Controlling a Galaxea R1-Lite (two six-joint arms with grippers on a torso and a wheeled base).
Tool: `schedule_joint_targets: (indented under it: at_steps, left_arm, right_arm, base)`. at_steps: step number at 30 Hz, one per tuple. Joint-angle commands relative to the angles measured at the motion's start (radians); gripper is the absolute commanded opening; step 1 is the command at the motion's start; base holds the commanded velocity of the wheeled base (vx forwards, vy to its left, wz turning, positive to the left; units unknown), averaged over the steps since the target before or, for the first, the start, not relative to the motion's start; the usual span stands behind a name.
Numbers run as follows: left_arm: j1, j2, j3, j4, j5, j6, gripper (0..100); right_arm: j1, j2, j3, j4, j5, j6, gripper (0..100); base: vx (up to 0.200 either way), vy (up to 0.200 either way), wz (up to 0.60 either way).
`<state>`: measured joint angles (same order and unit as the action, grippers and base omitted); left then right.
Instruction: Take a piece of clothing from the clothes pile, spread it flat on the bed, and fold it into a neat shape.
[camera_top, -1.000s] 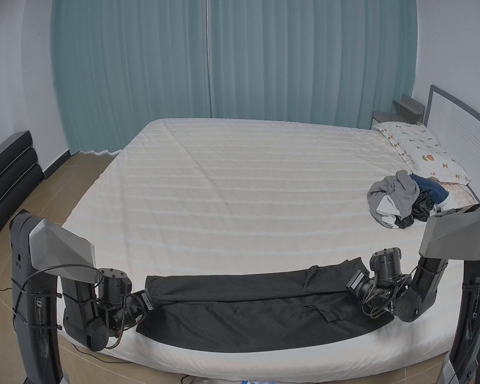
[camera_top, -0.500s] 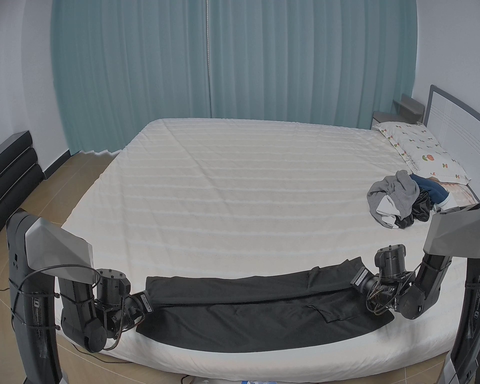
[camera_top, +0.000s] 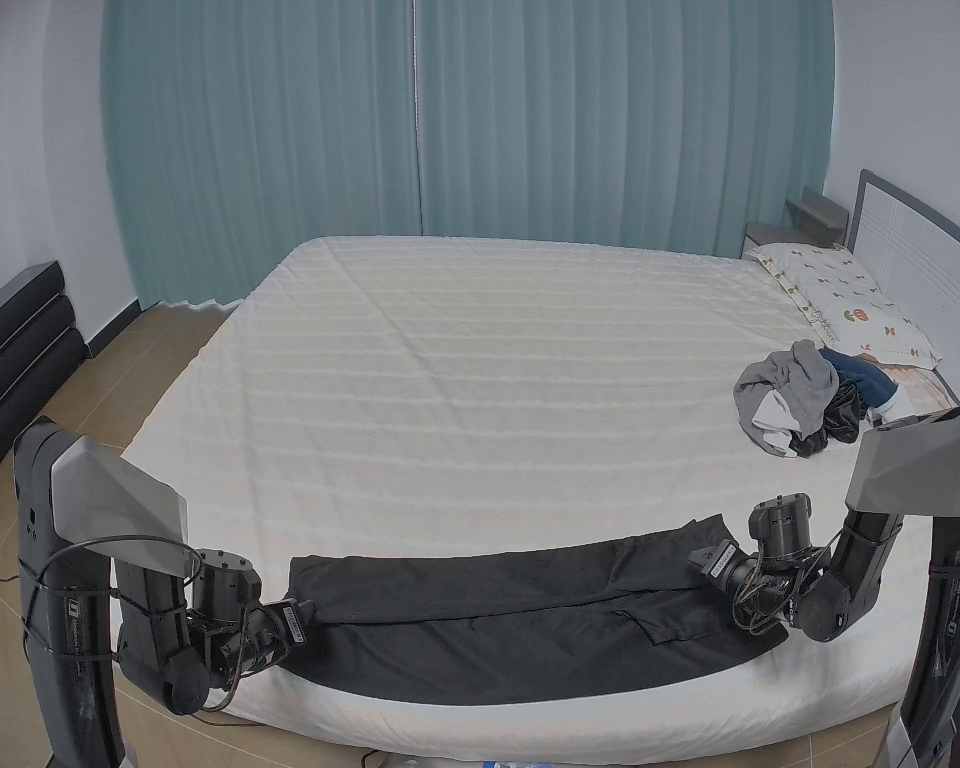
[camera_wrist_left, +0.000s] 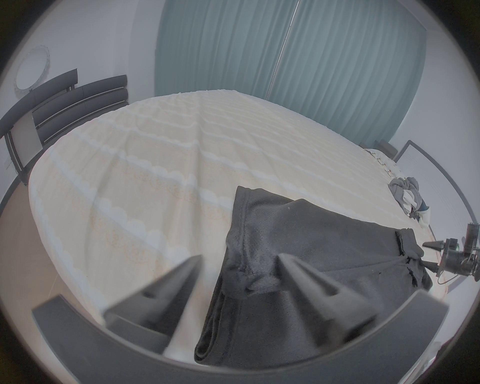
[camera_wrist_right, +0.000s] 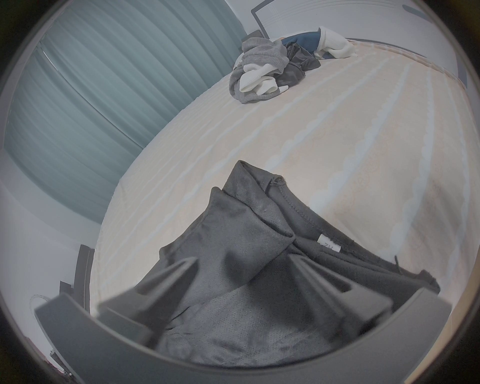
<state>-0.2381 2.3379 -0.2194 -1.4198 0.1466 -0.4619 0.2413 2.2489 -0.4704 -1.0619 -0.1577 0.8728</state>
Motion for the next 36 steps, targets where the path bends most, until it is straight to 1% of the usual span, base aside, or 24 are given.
schedule_joint_targets:
  at_steps: [1,3,5,7,9,10,11,12,13,15,16,17,18,20,24,33,36]
  left_arm:
    - [0.006,-0.034,0.008,-0.002,0.001,0.005,100]
    - [0.031,-0.088,0.0,0.001,-0.004,0.003,100]
    - [0.042,-0.104,-0.002,0.002,-0.01,0.003,100]
    - [0.066,-0.143,-0.021,0.002,-0.05,-0.007,100]
    - [0.079,-0.147,-0.038,0.002,-0.07,-0.018,100]
    - [0.088,-0.141,-0.072,0.002,-0.09,-0.063,100]
    - [0.089,-0.138,-0.094,0.002,-0.098,-0.098,100]
    - [0.089,-0.138,-0.101,0.005,-0.101,-0.11,100]
    - [0.089,-0.135,-0.149,0.016,-0.124,-0.187,100]
    - [0.089,-0.117,-0.195,0.058,-0.159,-0.241,100]
    - [0.091,-0.097,-0.241,0.124,-0.194,-0.268,100]
    - [0.091,-0.097,-0.241,0.124,-0.194,-0.268,100]
    - [0.102,-0.086,-0.298,0.211,-0.222,-0.288,100]
    - [0.115,-0.084,-0.353,0.314,-0.248,-0.317,100]
    - [0.125,-0.071,-0.382,0.38,-0.265,-0.325,100]
    - [0.131,-0.017,-0.405,0.378,-0.263,-0.317,100]
    - [0.126,-0.006,-0.403,0.38,-0.265,-0.296,100]
  right_arm:
    - [-0.014,-0.084,0.03,-0.001,0.003,0.009,100]
    - [-0.04,-0.181,0.073,0.0,0.015,0.011,100]
    - [-0.045,-0.207,0.088,-0.001,0.024,0.012,100]
    - [-0.066,-0.284,0.128,0.0,0.059,0.032,100]
    - [-0.071,-0.31,0.142,0.0,0.076,0.048,100]
    - [-0.073,-0.335,0.157,0.002,0.102,0.069,100]
    - [-0.071,-0.339,0.162,0.002,0.113,0.075,100]
    - [-0.071,-0.341,0.162,0.002,0.116,0.075,100]
    - [-0.068,-0.336,0.17,0.002,0.122,0.078,100]
    - [-0.063,-0.325,0.174,0.0,0.124,0.08,100]
    - [-0.06,-0.316,0.176,0.002,0.124,0.081,100]
    - [-0.06,-0.316,0.176,0.002,0.124,0.081,100]
    - [-0.059,-0.305,0.176,0.0,0.125,0.083,100]
    - [-0.059,-0.304,0.184,0.0,0.127,0.095,100]
    - [-0.056,-0.304,0.19,0.0,0.139,0.106,100]
    - [-0.045,-0.307,0.193,-0.001,0.148,0.107,100]
    - [-0.045,-0.308,0.193,-0.001,0.147,0.107,100]
  base:
    - [0.0,0.0,0.0]
    - [0.0,0.0,0.0]
    - [0.0,0.0,0.0]
    - [0.0,0.0,0.0]
    - [0.0,0.0,0.0]
    - [0.0,0.0,0.0]
    - [0.0,0.0,0.0]
    - [0.0,0.0,0.0]
    - [0.0,0.0,0.0]
    - [0.0,0.0,0.0]
    - [0.0,0.0,0.0]
    - [0.0,0.0,0.0]
    - [0.0,0.0,0.0]
    - [0.0,0.0,0.0]
    - [0.0,0.0,0.0]
    - [0.0,0.0,0.0]
    - [0.0,0.0,0.0]
